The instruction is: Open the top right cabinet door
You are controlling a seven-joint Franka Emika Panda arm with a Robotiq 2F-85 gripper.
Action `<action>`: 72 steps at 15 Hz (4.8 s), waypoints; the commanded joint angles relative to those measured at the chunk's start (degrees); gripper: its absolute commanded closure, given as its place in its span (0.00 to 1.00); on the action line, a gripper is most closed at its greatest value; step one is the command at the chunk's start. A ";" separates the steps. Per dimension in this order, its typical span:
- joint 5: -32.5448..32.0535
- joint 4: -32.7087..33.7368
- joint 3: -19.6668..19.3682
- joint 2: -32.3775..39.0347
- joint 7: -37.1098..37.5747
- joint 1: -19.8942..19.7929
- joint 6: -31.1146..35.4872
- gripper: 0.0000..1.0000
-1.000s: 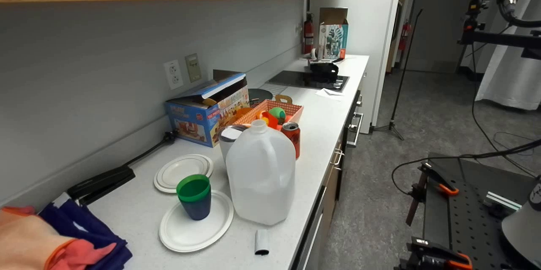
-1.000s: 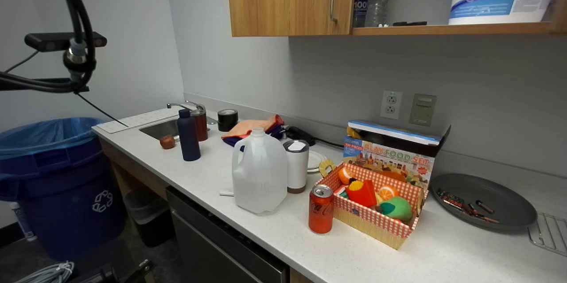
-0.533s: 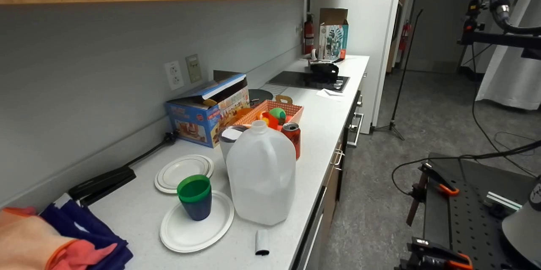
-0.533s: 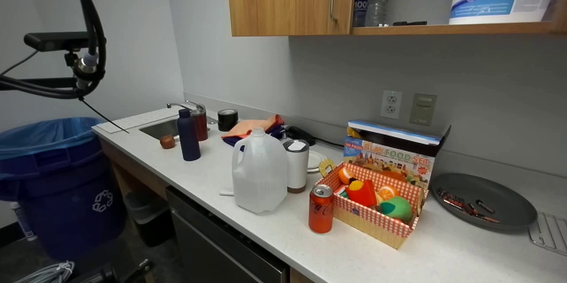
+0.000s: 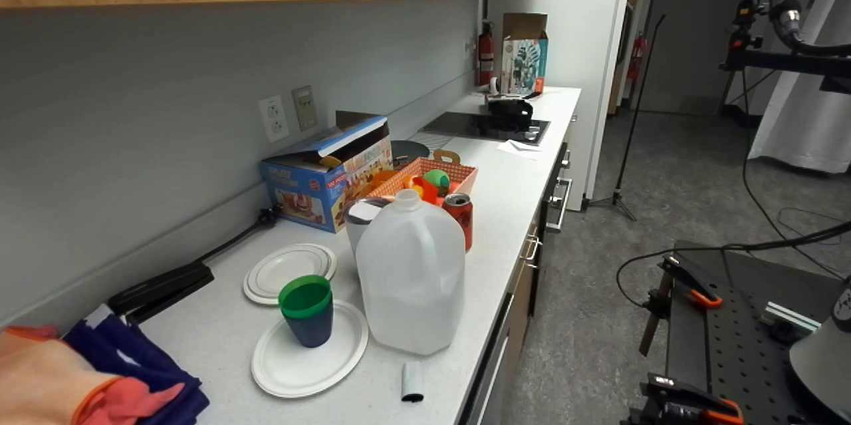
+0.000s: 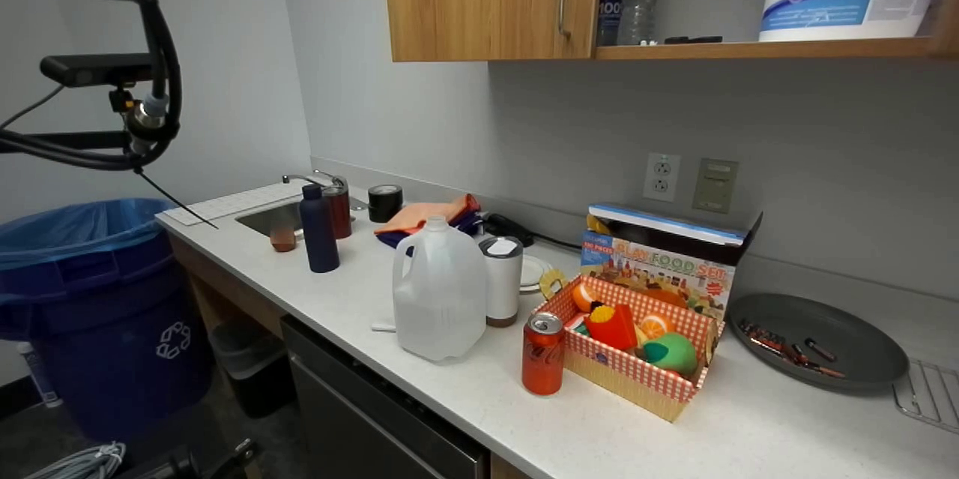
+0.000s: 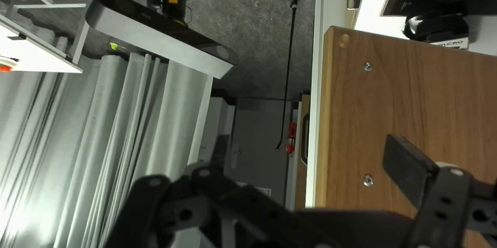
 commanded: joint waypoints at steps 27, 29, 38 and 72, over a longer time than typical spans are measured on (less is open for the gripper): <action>-8.97 20.64 -9.93 31.92 37.56 -7.40 12.02 0.00; -8.81 21.72 -10.26 32.92 38.15 -7.57 11.87 0.00; -8.19 25.95 -10.76 34.20 36.60 -7.77 10.94 0.00; 9.73 33.92 -12.03 18.61 -13.55 -10.05 0.97 0.00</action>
